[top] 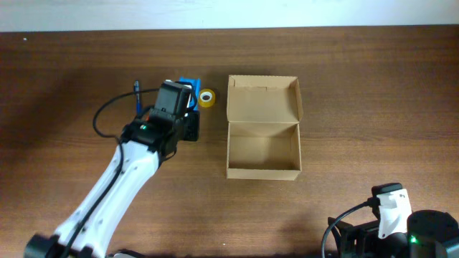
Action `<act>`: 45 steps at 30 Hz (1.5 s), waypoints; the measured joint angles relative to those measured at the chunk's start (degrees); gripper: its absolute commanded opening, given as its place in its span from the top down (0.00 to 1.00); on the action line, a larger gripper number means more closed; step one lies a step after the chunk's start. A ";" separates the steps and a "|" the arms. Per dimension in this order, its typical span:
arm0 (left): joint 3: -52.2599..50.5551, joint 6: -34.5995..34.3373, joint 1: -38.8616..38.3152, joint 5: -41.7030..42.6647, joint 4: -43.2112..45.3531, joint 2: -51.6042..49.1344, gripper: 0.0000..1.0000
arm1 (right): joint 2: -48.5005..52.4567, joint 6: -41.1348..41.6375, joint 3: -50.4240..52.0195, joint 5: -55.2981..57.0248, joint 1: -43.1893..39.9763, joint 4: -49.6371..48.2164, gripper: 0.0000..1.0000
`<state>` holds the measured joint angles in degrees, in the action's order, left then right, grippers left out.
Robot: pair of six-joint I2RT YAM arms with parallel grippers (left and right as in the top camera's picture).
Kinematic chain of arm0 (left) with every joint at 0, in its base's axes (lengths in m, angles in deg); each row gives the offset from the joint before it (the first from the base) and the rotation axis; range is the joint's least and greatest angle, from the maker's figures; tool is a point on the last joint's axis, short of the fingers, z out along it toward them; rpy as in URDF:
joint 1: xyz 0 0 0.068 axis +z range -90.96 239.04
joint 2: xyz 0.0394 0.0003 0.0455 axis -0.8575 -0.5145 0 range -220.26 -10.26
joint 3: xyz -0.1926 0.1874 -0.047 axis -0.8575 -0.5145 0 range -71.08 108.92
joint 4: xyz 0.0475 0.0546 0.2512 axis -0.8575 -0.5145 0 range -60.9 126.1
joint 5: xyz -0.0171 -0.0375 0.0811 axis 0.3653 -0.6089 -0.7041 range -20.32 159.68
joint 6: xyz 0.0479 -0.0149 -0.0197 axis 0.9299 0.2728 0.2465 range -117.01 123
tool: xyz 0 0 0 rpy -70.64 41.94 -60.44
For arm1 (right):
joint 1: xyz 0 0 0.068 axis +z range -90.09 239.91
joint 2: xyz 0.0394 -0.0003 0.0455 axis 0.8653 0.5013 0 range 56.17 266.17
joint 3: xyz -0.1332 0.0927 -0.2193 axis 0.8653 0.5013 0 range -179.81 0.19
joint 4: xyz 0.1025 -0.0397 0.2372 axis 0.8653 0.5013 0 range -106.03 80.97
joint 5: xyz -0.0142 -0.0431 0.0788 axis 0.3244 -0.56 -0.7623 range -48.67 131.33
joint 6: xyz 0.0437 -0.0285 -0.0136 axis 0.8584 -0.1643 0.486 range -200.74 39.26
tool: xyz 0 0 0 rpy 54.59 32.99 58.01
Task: Pack container
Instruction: 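Lift the blue duster and carry it over the cardboard box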
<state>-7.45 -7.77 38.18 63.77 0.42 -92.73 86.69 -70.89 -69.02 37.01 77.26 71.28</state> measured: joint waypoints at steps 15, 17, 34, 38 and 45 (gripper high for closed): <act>0.13 32.26 -15.43 13.57 -0.28 5.77 0.72 | 0.00 -0.02 0.00 0.00 0.00 0.00 0.01; 0.13 36.61 -15.63 15.87 -0.15 5.73 0.72 | 0.00 -0.02 0.00 0.00 0.00 0.02 0.01; 0.13 57.77 -15.69 24.61 2.71 -10.10 0.87 | 0.00 -0.04 0.00 0.00 0.00 0.00 0.01; 0.13 59.87 -15.69 24.59 2.73 -10.10 0.87 | 0.00 -0.02 0.00 0.00 0.00 0.02 0.01; 0.13 62.01 -15.72 21.99 2.73 -10.10 0.87 | 0.00 -0.02 0.00 0.00 0.00 0.02 0.01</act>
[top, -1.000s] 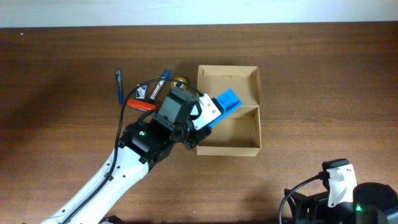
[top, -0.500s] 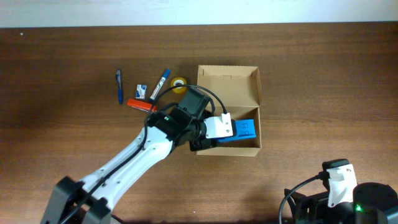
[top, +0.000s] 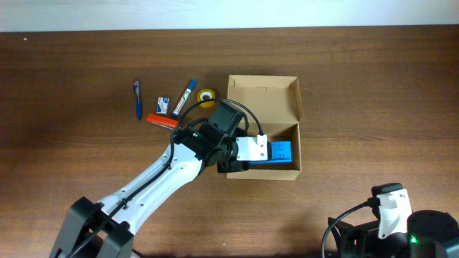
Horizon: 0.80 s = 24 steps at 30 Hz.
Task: Pack container
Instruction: 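Lift the blue duster and carry it over the cardboard box, then lower the duster into the box and open the left gripper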
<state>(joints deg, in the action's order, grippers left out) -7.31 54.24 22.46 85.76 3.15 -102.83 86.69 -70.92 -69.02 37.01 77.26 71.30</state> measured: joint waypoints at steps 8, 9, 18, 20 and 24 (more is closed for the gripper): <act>0.00 0.22 0.00 -1.18 -0.39 0.00 0.87 | 0.00 0.00 0.00 0.00 0.00 -0.02 0.01; 0.00 0.22 0.00 -1.31 -0.44 0.00 0.87 | 0.00 0.00 0.00 0.00 0.00 -0.02 0.01; 0.00 0.22 0.00 -1.36 -2.01 0.00 0.87 | 0.00 0.00 0.00 0.00 0.00 0.00 0.01; 0.00 0.22 0.00 -1.38 -2.01 0.00 0.87 | 0.00 -0.02 0.00 0.00 0.00 -0.02 0.01; 0.00 0.22 0.00 -1.36 -2.01 0.00 0.88 | 0.00 -0.02 0.00 0.00 0.00 -0.02 0.01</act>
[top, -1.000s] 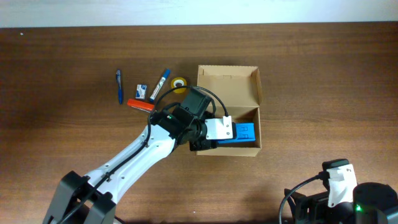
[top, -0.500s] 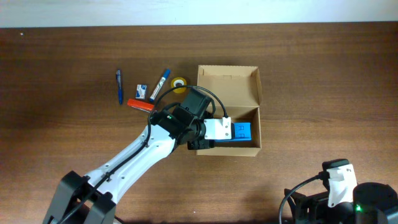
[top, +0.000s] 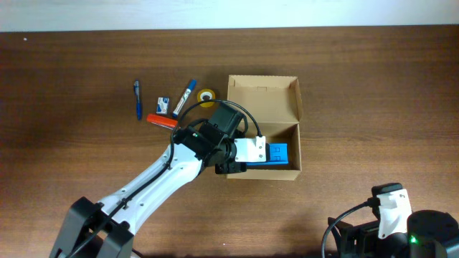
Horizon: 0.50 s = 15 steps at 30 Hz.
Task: Pack container
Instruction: 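Lower the duster into the box and open the left gripper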
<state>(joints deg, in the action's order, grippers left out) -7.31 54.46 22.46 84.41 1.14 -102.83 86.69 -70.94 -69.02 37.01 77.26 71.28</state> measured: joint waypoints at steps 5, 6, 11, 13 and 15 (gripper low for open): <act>0.00 0.00 0.00 -0.85 -0.04 -0.02 0.88 | 0.00 0.00 0.00 0.00 0.00 0.00 0.01; 0.00 0.00 0.00 -1.25 -0.09 0.00 0.88 | 0.00 0.04 0.00 0.00 0.00 0.00 0.01; 0.00 0.00 0.00 -1.70 -0.20 -0.02 0.82 | 0.00 0.02 0.00 0.00 0.00 0.02 0.01; 0.00 0.00 0.00 -1.68 -0.20 0.00 0.78 | 0.00 0.02 0.00 0.00 0.00 0.02 0.01; 0.00 0.02 0.00 -1.70 -0.20 0.00 0.77 | 0.00 0.02 0.00 0.00 0.00 0.00 0.01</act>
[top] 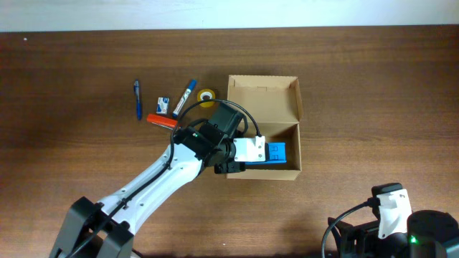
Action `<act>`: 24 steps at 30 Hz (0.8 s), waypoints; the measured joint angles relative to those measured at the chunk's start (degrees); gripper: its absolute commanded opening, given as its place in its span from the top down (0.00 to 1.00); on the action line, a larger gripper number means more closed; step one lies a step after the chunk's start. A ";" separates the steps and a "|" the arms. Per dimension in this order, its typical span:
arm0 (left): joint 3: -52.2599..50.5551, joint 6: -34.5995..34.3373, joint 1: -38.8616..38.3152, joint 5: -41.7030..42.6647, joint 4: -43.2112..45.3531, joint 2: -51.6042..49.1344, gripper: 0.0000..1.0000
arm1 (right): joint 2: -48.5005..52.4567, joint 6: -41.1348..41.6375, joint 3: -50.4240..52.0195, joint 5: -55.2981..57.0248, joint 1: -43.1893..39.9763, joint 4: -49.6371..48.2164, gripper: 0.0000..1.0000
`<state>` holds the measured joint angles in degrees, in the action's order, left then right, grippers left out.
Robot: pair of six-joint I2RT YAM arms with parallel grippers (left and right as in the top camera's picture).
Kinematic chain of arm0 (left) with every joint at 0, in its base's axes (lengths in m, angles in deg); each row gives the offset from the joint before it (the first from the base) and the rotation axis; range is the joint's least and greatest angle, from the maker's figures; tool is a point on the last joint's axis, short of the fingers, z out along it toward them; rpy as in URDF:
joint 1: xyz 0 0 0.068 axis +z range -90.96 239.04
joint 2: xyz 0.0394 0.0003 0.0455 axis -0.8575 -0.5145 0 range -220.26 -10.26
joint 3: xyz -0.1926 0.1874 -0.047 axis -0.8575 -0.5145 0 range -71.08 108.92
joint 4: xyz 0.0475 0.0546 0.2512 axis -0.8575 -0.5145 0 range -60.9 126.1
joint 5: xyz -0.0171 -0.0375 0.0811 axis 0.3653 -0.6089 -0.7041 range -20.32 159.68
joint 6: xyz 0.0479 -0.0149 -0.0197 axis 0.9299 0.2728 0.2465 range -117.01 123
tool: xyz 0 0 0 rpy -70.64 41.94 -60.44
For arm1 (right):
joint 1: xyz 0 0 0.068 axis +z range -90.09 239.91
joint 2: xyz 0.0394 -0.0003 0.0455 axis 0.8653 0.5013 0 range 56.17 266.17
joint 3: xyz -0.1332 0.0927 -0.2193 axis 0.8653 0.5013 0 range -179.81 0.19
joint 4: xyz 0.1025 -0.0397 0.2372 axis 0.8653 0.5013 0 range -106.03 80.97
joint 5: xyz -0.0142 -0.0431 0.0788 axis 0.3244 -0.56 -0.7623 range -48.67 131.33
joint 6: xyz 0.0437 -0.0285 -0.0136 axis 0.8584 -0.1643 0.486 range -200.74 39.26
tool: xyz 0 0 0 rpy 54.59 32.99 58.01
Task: Pack container
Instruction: 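Lower the duster into the box and open the left gripper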
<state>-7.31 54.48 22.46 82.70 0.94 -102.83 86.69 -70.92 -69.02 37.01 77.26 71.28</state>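
An open cardboard box (262, 107) stands right of the table's middle, with its lid flap folded back on the far side. Inside its front compartment lies a small blue box (278, 153). My left gripper (267, 152) reaches into the compartment from the left, and its white fingers (251, 149) look shut on the blue box. Left of the cardboard box lie a yellow tape roll (206, 96), a blue marker (186, 93), a small white-and-blue pack (163, 105), a red item (161, 120) and a blue pen (137, 99). My right arm (391, 215) sits folded at the bottom right, its fingers not discernible.
The wooden table (358, 79) fills the view. The left arm's body and cable cross from the bottom left toward the cardboard box, passing just in front of the red item. A pale wall strip runs along the far edge.
The blue box and my left gripper have barely shifted inside the cardboard box's front compartment. The right arm has not moved.
First my left gripper was over the pile of items left of the cardboard box, at the blue box. Later it held the blue box inside the front compartment. It then sat slightly lower and closer to the front wall, where it stays now.
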 measured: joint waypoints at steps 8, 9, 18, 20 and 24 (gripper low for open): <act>0.00 -0.02 0.00 0.00 -0.02 0.00 0.53 | 0.00 0.00 0.00 0.00 0.00 0.00 0.01; 0.00 -0.02 0.00 0.00 -0.07 0.00 0.53 | 0.00 0.00 0.00 0.00 0.00 0.02 0.01; 0.00 0.00 0.00 0.00 -0.46 0.00 0.44 | 0.00 -0.02 0.00 0.00 0.00 0.00 0.01; 0.00 0.00 0.00 0.02 -0.44 0.00 0.40 | 0.00 0.00 0.00 0.00 0.00 0.00 0.01; 0.00 0.02 0.00 0.02 -0.44 0.00 0.40 | 0.00 -0.02 0.00 0.00 0.00 0.02 0.01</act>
<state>-7.31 54.50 22.46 82.72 0.50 -102.83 86.69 -70.94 -69.02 37.01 77.26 71.30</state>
